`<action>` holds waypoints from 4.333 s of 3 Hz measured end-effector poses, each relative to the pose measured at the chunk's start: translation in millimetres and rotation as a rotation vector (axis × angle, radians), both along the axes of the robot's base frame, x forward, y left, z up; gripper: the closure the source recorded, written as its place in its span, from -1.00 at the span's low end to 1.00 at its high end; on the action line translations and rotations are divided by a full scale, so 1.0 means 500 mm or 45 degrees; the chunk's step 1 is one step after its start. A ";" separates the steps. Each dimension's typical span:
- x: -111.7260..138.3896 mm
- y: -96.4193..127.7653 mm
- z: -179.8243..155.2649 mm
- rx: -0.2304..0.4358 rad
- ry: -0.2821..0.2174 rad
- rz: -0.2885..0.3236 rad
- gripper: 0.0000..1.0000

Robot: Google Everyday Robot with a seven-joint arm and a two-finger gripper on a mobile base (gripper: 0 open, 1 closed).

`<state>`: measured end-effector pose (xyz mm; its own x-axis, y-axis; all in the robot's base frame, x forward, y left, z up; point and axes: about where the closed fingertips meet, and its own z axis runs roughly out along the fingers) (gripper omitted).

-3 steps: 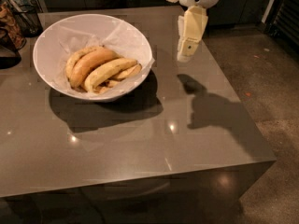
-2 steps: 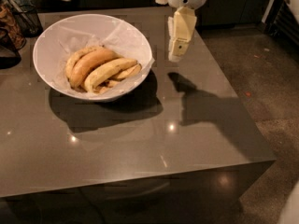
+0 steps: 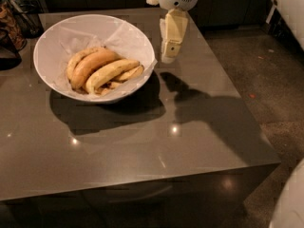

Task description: Pick banana from white bowl

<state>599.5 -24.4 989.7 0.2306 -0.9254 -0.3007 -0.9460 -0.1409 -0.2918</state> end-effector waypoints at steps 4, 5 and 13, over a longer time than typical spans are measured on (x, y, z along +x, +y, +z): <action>0.007 0.033 -0.030 0.030 0.035 0.012 -0.94; 0.020 0.038 -0.027 0.014 0.036 0.025 -0.62; 0.029 0.131 -0.133 -0.173 0.123 0.138 -0.16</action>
Offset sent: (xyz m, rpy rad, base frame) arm -0.0035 0.0138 -0.0159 0.0184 0.0410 0.0209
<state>614.1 41.1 923.2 0.3075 -0.9303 -0.1999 -0.9458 -0.2756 -0.1720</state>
